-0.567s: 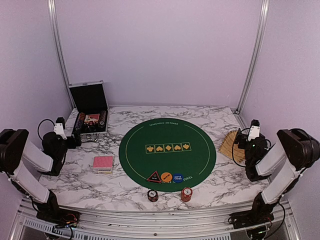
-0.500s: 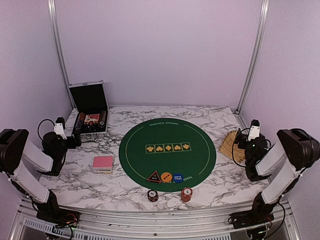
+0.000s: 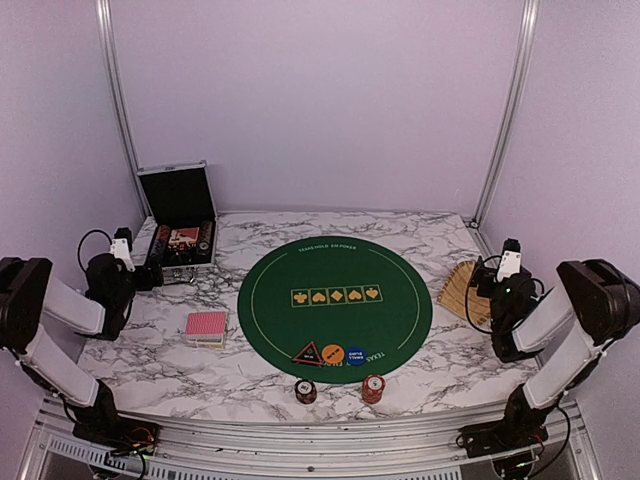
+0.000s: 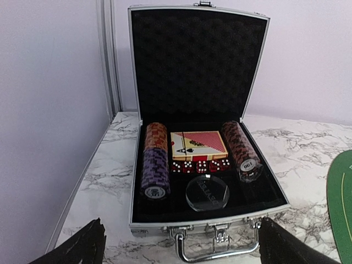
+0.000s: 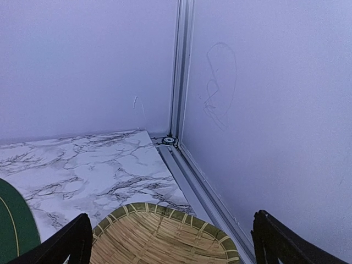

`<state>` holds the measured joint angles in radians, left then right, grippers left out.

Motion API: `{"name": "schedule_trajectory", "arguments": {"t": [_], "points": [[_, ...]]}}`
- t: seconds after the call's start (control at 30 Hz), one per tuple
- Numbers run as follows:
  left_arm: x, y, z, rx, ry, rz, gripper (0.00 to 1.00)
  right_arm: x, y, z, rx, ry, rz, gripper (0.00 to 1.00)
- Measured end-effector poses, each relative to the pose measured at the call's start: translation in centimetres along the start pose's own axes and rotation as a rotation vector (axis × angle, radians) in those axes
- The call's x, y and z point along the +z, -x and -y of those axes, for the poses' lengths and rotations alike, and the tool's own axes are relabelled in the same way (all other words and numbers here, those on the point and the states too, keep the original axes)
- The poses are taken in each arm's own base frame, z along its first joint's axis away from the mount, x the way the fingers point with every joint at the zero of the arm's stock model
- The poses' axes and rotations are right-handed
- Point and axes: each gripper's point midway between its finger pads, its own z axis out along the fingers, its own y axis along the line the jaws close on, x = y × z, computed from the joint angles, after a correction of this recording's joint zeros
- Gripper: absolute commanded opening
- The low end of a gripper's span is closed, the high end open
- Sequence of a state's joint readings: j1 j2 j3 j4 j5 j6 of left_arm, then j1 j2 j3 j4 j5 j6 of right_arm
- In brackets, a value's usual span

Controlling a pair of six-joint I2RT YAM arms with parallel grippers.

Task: Distribute texas hold em gaming equipment

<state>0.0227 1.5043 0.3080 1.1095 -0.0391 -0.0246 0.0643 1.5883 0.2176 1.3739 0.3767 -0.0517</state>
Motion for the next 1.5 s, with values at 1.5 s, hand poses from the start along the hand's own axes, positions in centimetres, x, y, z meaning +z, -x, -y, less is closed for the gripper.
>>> {"name": "schedule_trajectory", "arguments": {"t": [1.5], "points": [[-4.2, 3.3, 4.2, 0.122, -0.286, -0.603, 0.99, -25.5, -3.6, -35.3, -0.397, 1.284, -0.9, 0.81]]}}
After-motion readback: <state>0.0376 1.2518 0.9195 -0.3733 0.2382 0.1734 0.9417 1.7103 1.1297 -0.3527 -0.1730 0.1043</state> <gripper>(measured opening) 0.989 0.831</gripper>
